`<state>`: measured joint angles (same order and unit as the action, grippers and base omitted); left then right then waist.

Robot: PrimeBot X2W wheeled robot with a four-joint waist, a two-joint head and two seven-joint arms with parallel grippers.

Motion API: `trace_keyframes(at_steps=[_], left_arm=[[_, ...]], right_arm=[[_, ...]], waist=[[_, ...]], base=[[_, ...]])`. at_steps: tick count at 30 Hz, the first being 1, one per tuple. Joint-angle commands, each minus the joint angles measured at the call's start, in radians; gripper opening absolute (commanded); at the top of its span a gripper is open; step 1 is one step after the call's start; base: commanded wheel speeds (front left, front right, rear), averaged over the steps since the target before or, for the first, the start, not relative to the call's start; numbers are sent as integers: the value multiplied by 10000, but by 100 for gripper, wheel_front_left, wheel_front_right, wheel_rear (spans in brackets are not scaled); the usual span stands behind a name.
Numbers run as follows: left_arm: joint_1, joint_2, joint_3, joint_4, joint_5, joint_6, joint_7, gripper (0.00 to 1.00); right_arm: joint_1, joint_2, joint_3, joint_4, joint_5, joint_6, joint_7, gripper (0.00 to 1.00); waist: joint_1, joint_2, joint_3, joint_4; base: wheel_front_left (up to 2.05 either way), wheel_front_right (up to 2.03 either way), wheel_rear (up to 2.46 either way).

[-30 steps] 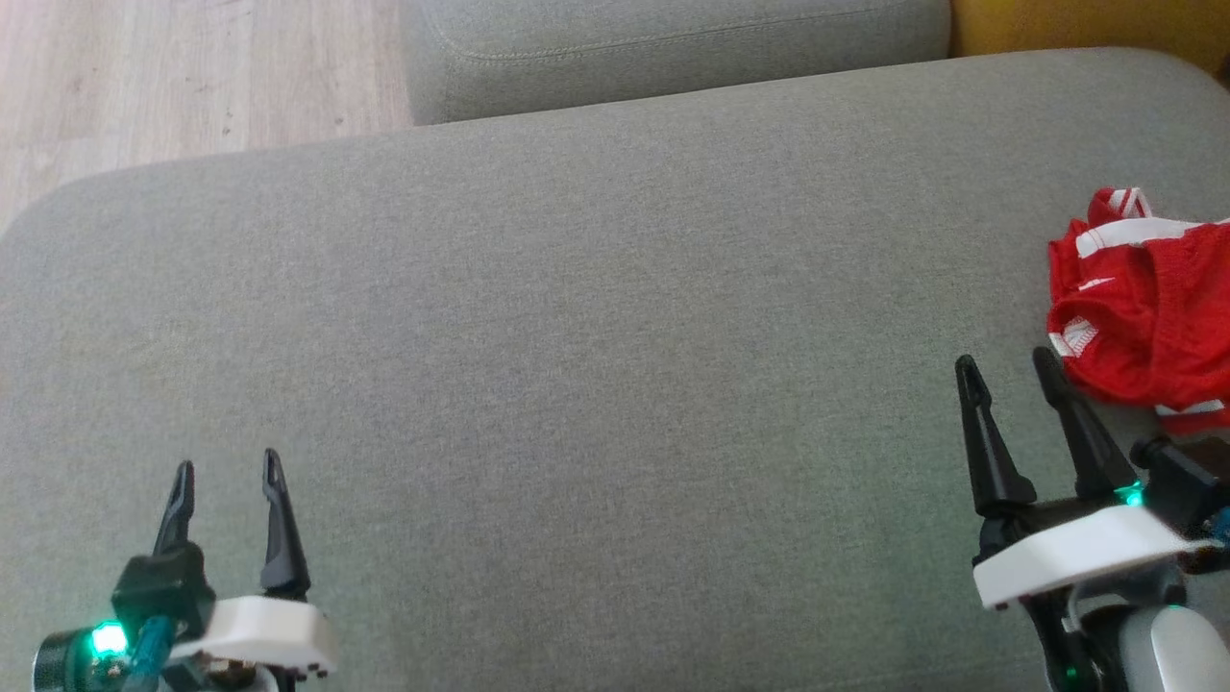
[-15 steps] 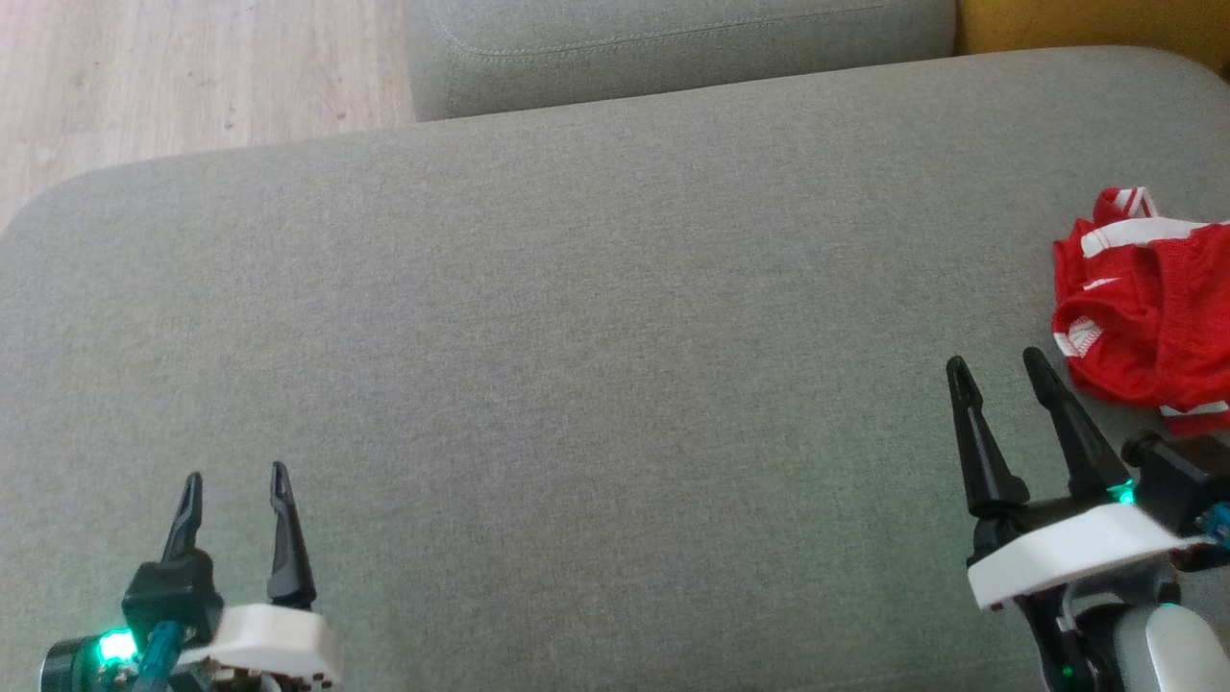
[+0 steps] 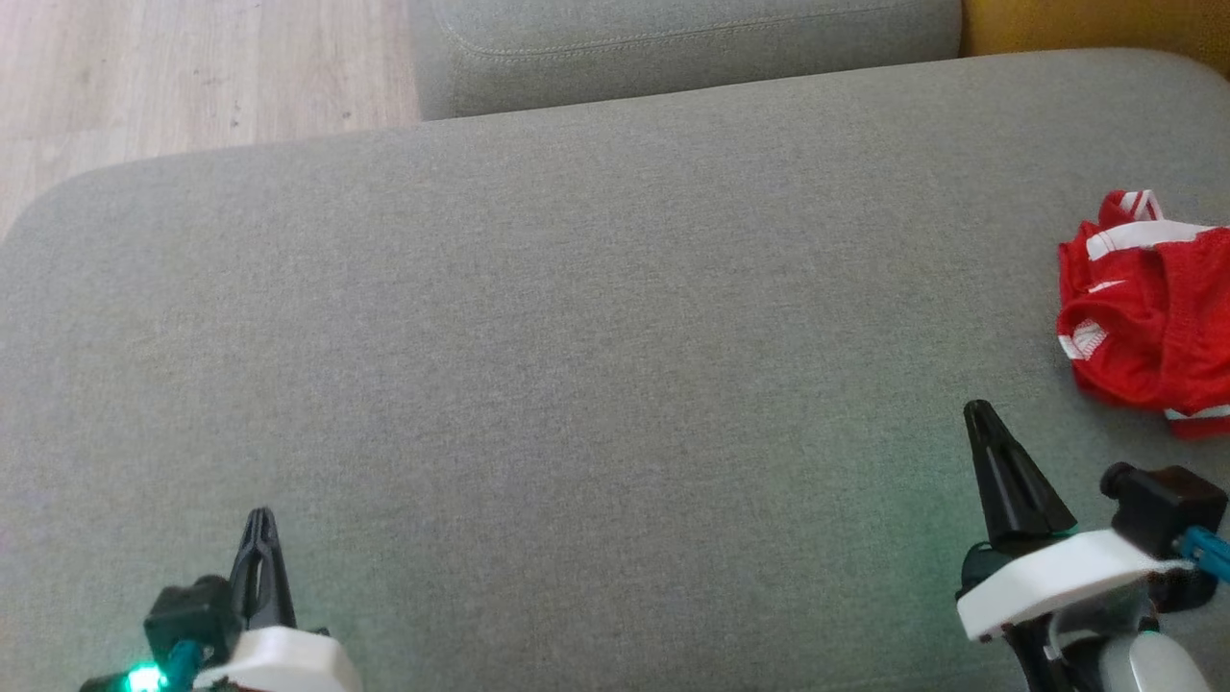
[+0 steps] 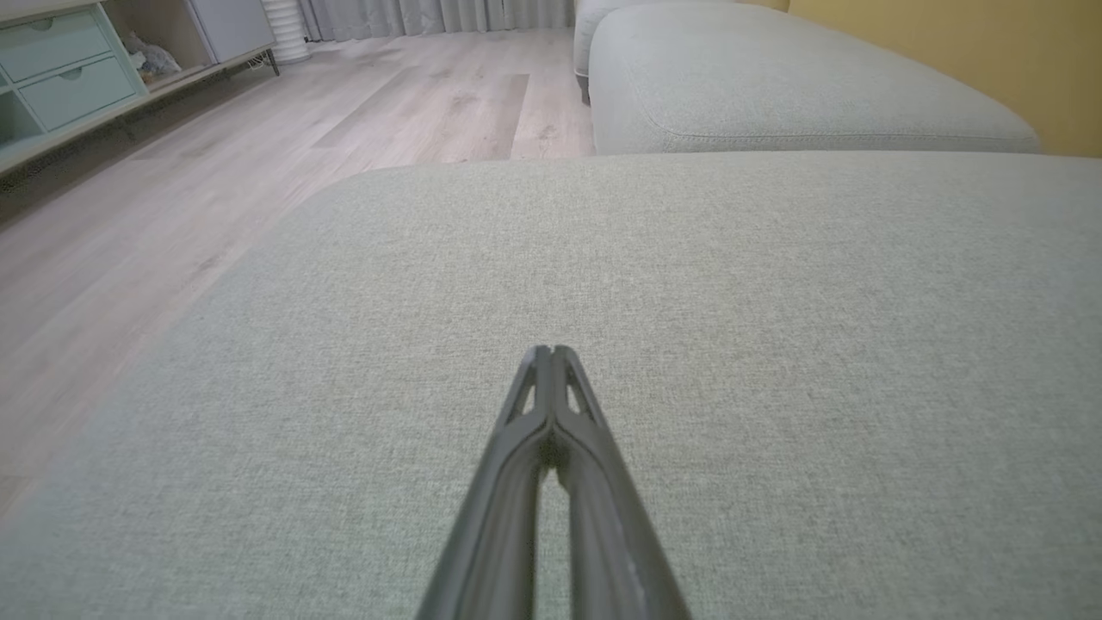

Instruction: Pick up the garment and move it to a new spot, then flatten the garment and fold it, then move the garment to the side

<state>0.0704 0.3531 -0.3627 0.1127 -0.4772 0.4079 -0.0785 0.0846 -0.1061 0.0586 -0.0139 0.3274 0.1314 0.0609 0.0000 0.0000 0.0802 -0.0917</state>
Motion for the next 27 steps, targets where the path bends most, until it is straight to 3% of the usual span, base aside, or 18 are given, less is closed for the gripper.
trace_keyframes(at_steps=[1, 27], left_arm=[[-222, 71, 239, -257, -277, -118, 59, 0], [-586, -525, 1119, 170, -2667, -1253, 396, 0]], right_arm=[[-307, -23, -52, -260, 355, 0, -29, 0], [-655, -36, -224, 353, 3138, -2, -56, 0]], waist=[[1, 0, -13, 16], [0, 0, -175, 206]], base=[[0, 0, 0], [0, 0, 0]])
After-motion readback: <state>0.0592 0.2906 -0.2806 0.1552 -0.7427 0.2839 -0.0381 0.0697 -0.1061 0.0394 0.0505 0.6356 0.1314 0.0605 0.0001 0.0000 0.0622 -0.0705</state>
